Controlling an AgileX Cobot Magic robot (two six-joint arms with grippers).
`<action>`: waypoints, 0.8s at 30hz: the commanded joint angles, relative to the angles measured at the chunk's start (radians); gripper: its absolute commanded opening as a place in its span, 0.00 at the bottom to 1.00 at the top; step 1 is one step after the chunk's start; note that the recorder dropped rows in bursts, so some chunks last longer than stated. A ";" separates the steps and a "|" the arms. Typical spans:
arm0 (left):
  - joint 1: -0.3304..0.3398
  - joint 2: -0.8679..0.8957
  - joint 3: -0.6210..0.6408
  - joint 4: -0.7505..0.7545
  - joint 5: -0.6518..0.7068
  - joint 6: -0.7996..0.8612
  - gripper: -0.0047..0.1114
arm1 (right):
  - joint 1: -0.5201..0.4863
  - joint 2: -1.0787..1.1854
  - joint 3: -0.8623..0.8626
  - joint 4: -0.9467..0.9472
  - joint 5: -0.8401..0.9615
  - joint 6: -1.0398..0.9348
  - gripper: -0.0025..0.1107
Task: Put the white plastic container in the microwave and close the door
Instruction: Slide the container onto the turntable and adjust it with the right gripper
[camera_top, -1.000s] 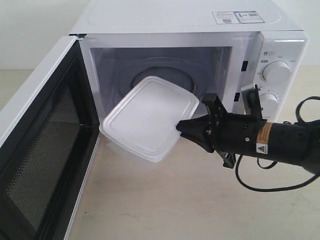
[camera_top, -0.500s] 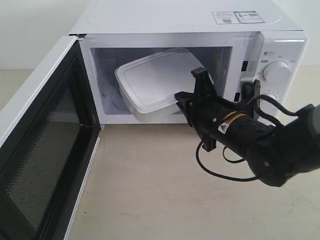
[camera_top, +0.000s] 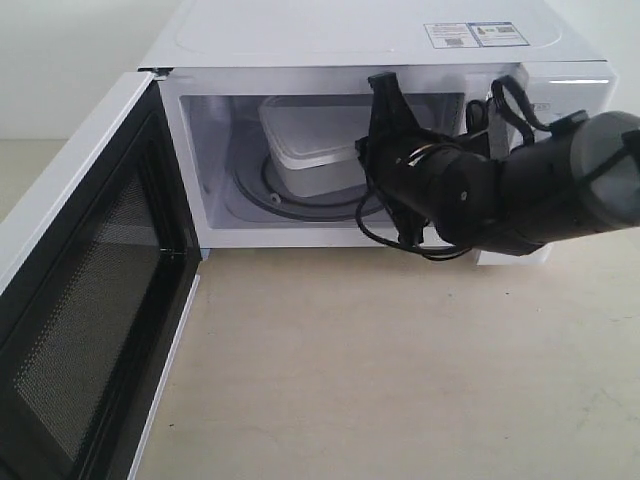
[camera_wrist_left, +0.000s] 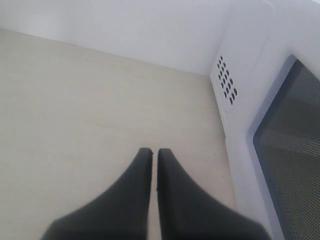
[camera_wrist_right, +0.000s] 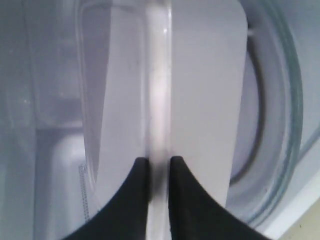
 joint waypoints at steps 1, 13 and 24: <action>0.002 -0.002 0.003 -0.004 -0.006 0.004 0.08 | 0.000 -0.003 -0.042 0.156 0.003 -0.161 0.02; 0.002 -0.002 0.003 -0.004 -0.006 0.004 0.08 | 0.000 0.068 -0.115 0.123 0.006 -0.169 0.02; 0.002 -0.002 0.003 -0.004 -0.006 0.004 0.08 | 0.002 0.087 -0.128 0.097 0.021 -0.150 0.38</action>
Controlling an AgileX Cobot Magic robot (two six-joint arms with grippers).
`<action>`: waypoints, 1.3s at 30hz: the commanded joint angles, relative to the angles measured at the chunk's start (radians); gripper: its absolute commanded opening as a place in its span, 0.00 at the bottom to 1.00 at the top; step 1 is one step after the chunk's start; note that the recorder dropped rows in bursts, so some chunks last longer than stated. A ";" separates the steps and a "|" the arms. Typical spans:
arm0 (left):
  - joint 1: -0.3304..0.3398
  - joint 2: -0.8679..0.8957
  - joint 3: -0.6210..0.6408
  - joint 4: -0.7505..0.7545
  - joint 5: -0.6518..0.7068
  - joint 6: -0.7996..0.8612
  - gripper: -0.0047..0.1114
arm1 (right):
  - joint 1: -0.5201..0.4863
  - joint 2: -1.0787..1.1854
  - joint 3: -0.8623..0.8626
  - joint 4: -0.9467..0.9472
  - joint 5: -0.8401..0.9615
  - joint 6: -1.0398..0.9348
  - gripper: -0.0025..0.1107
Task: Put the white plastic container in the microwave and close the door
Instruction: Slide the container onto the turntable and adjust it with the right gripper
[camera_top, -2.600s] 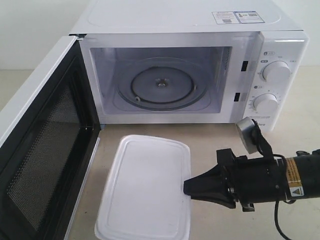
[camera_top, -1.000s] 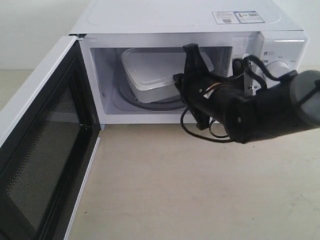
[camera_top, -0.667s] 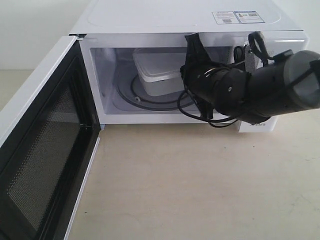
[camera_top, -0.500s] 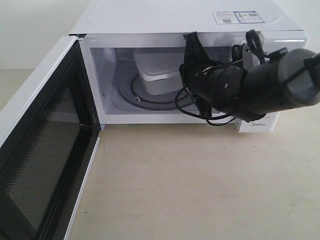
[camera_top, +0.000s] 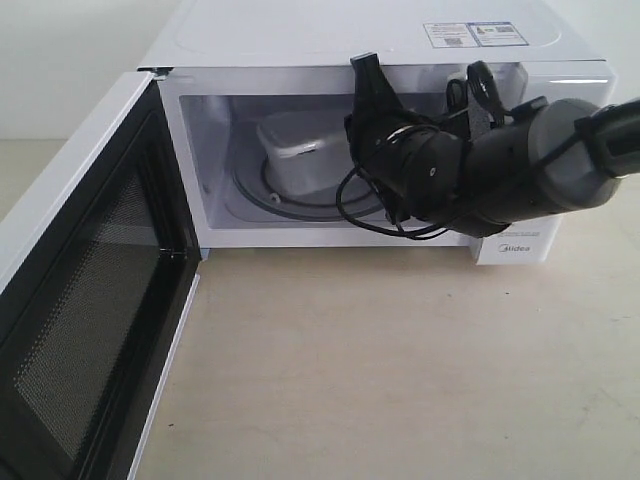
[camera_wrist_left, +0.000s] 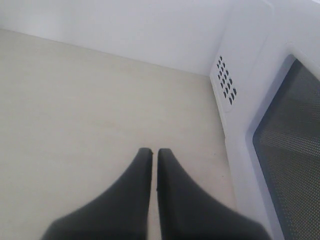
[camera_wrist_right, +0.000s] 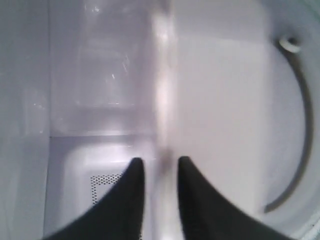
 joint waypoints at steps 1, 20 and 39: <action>0.002 -0.002 0.003 -0.004 -0.006 0.004 0.08 | -0.006 0.017 -0.012 -0.002 0.049 -0.006 0.41; 0.002 -0.002 0.003 -0.004 -0.006 0.004 0.08 | -0.006 -0.064 -0.012 -0.732 0.452 -0.084 0.02; 0.002 -0.002 0.003 -0.004 -0.006 0.004 0.08 | -0.032 0.035 -0.023 -0.792 0.240 -0.225 0.02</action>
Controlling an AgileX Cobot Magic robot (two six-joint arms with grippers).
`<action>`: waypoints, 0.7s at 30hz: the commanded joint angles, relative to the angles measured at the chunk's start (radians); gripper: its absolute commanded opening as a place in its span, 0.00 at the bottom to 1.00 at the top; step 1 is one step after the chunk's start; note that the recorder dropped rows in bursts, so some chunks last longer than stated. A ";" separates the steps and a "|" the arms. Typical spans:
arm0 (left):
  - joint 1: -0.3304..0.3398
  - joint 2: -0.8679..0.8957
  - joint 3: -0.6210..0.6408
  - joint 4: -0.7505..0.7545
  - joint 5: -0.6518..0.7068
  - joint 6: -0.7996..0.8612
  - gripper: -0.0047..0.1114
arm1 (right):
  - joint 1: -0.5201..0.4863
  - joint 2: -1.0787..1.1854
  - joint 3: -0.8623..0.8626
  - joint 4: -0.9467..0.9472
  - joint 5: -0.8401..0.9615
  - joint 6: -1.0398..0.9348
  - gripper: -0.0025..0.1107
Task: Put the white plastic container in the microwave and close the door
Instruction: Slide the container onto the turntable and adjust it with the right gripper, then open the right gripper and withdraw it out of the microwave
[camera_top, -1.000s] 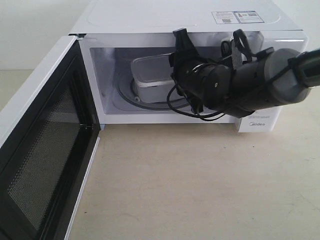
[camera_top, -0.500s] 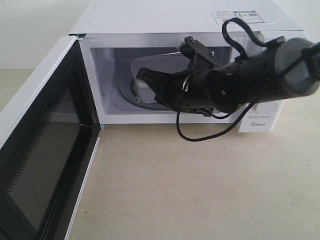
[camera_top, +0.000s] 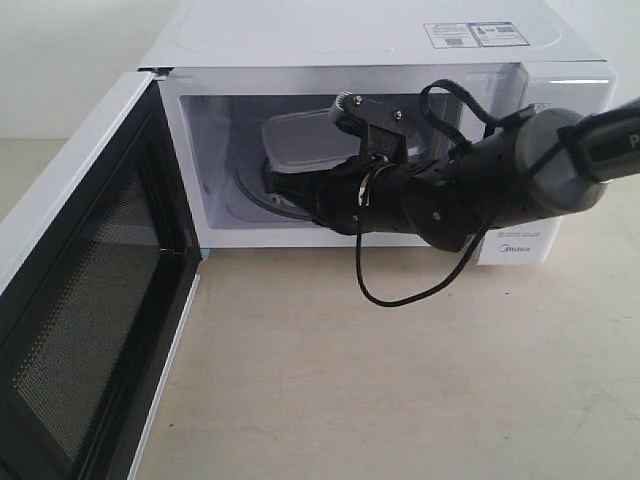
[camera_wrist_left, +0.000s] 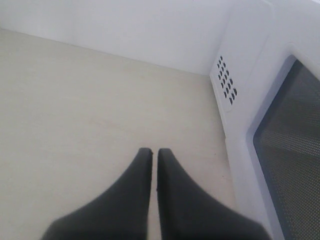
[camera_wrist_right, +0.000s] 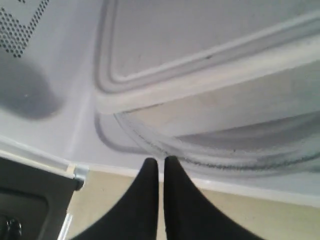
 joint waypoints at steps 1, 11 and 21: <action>0.002 -0.002 0.003 -0.004 -0.006 0.004 0.08 | -0.022 -0.002 -0.022 0.014 -0.055 -0.010 0.02; 0.002 -0.002 0.003 -0.004 -0.006 0.004 0.08 | -0.024 -0.002 -0.100 0.017 -0.005 -0.010 0.02; 0.002 -0.002 0.003 -0.004 -0.006 0.004 0.08 | -0.019 -0.016 -0.103 -0.050 0.213 -0.032 0.02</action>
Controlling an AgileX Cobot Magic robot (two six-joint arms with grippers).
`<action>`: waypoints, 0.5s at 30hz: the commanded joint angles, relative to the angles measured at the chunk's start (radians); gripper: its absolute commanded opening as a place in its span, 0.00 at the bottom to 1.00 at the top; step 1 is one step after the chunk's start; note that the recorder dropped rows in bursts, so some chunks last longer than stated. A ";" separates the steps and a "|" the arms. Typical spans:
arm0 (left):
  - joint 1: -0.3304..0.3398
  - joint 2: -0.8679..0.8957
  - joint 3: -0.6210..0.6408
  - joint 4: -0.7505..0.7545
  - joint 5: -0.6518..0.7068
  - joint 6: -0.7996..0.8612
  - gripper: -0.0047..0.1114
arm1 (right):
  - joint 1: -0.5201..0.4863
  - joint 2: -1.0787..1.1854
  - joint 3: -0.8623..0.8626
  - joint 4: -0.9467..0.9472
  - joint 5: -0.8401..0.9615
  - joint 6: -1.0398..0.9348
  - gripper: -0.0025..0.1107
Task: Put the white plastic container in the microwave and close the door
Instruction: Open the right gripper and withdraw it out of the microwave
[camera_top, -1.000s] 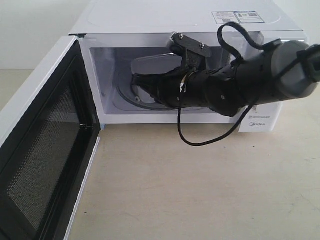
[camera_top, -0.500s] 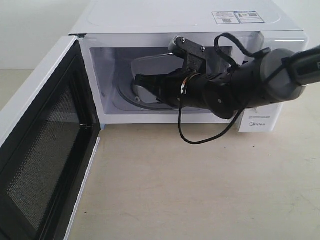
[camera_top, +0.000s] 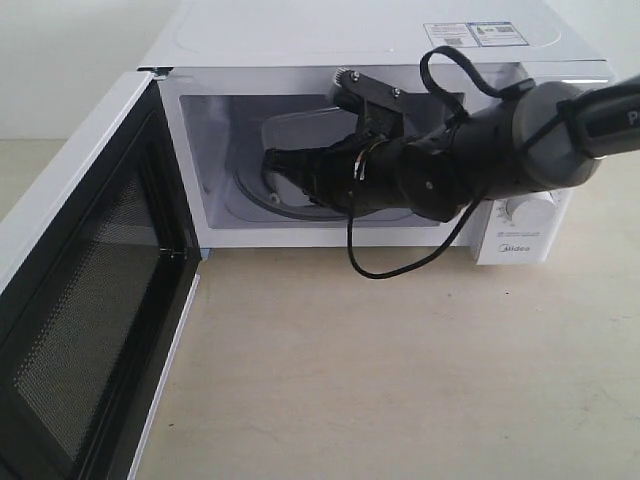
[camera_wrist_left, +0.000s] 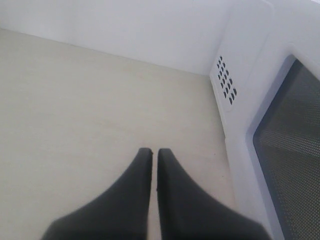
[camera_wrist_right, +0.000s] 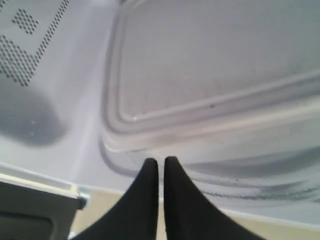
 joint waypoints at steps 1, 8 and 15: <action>0.002 -0.002 0.003 -0.004 -0.006 0.004 0.08 | -0.004 -0.025 -0.016 -0.074 0.153 -0.039 0.02; 0.002 -0.002 0.003 -0.004 -0.006 0.004 0.08 | 0.084 -0.183 0.139 -0.087 0.190 -0.220 0.02; 0.002 -0.002 0.003 -0.004 -0.006 0.004 0.08 | 0.213 -0.455 0.478 -0.087 -0.067 -0.305 0.02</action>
